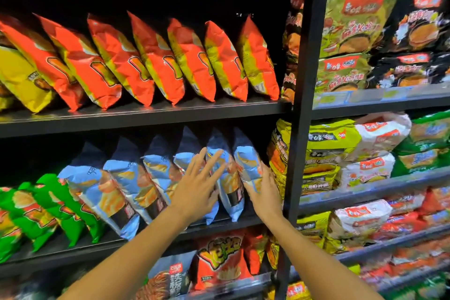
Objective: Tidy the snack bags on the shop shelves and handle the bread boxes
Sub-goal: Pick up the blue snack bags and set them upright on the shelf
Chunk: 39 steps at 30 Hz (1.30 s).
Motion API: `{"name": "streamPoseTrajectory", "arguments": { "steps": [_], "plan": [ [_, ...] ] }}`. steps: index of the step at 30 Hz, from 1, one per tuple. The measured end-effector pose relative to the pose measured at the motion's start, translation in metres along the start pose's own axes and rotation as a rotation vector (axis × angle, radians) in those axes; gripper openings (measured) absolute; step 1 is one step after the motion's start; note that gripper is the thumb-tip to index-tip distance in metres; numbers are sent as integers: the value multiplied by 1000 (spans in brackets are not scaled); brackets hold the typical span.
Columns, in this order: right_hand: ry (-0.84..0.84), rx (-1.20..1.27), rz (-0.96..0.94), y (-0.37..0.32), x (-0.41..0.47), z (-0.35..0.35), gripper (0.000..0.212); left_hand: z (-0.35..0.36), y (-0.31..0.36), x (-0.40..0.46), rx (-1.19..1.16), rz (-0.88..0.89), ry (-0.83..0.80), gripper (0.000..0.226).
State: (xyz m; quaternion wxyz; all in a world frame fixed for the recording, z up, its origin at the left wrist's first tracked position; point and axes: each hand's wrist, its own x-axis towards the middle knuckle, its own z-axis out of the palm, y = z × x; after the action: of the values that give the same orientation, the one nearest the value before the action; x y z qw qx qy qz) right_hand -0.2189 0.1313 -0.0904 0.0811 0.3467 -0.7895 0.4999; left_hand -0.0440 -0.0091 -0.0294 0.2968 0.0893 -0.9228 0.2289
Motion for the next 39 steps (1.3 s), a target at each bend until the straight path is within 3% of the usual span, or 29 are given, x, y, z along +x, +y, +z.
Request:
{"name": "streamPoseTrajectory", "arguments": {
  "steps": [7,11,14,19,24,30,32,34,36,38,39],
  "plan": [
    [150,180,-12,-23,-26,-24,61,3,4,-1,-67,-42,-3,66],
    [212,255,31,-27,-56,-35,59,-12,14,-3,-223,-75,21,60],
    [262,287,18,-33,-80,-46,60,-28,43,-20,-495,-176,101,57],
    [308,269,-83,-42,-111,-53,64,-59,106,-45,-1144,-421,29,71],
    [205,200,-248,-36,-136,-43,76,-63,132,-46,-1582,-531,79,89],
    [-23,80,-552,-36,-165,-53,67,-63,115,-52,-1644,-809,312,79],
    [-32,188,-476,-41,-164,-69,60,-54,102,-59,-1655,-858,302,64],
    [35,408,-279,-50,-154,-86,57,-45,92,-71,-1654,-842,216,62],
    [56,642,-85,-56,-137,-98,69,-40,90,-84,-1661,-805,141,69],
    [-35,774,52,-59,-121,-106,89,-38,94,-93,-1676,-790,61,73],
    [-105,799,95,-59,-117,-107,88,-38,97,-96,-1679,-787,25,67]
  ]
}}
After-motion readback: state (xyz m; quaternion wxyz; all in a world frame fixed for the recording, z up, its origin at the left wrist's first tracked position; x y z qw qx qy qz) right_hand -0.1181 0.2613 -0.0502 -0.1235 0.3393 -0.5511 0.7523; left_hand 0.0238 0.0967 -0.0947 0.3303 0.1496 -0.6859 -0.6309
